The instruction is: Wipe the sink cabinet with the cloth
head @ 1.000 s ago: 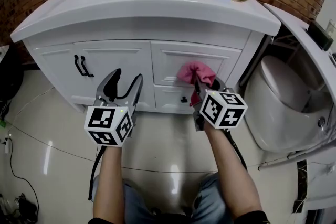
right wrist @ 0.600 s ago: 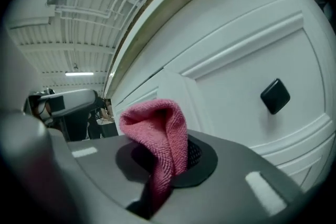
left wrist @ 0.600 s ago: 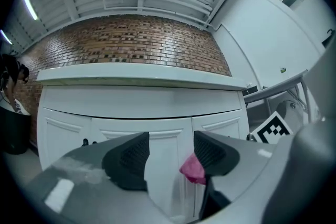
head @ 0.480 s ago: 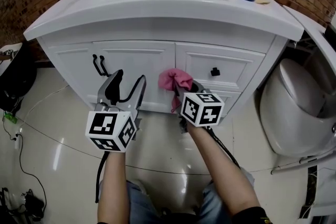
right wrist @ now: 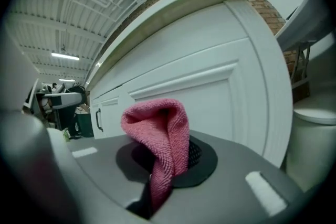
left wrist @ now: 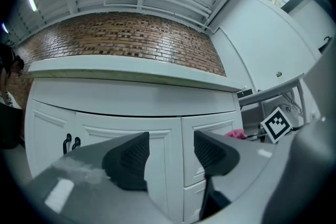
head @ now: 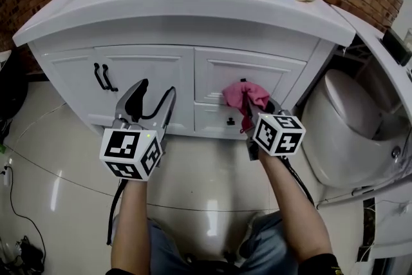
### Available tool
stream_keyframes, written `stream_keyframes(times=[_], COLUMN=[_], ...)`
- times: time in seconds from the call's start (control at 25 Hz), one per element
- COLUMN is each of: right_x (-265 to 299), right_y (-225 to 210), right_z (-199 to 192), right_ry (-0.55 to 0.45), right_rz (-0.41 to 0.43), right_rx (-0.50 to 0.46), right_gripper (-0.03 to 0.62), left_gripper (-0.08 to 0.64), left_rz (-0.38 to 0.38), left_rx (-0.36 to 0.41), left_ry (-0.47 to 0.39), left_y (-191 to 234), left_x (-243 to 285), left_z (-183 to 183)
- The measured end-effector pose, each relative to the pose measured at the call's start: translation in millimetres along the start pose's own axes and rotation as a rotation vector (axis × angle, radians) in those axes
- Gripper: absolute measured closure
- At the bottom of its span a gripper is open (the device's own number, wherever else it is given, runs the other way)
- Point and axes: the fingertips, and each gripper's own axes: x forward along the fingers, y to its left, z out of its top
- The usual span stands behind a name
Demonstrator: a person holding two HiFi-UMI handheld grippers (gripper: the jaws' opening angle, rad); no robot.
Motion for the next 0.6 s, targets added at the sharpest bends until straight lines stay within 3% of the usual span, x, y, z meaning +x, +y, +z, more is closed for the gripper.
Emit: stream_keyframes(times=[0.28,0.4,0.48,0.6], right_x=[-50,-61,-59,-40], right_y=[-115,-138,-132,-89], right_z=[16,18,15,1], right_ry=[-0.037,-0.059,-0.062,-0.04], right_rz=[-0.209,-0.256,-0.235,-0.093], right_rx=[-0.004,0.045,0.069,0.042], right_gripper=[0.557,0.557,0.557,0.557], left_gripper=[0.291,0.29,0.291,0.29], left_rz=[-0.002,-0.011,-0.017,-0.02], left_rx=[-0.018,-0.018,-0.005,0.006], left_ry=[-0.005,0.003,0.007,0.01], left_y=[-5,-8,-12,-20], left_x=[8,12,13,12], left_z=[-5,-8,-8,-9])
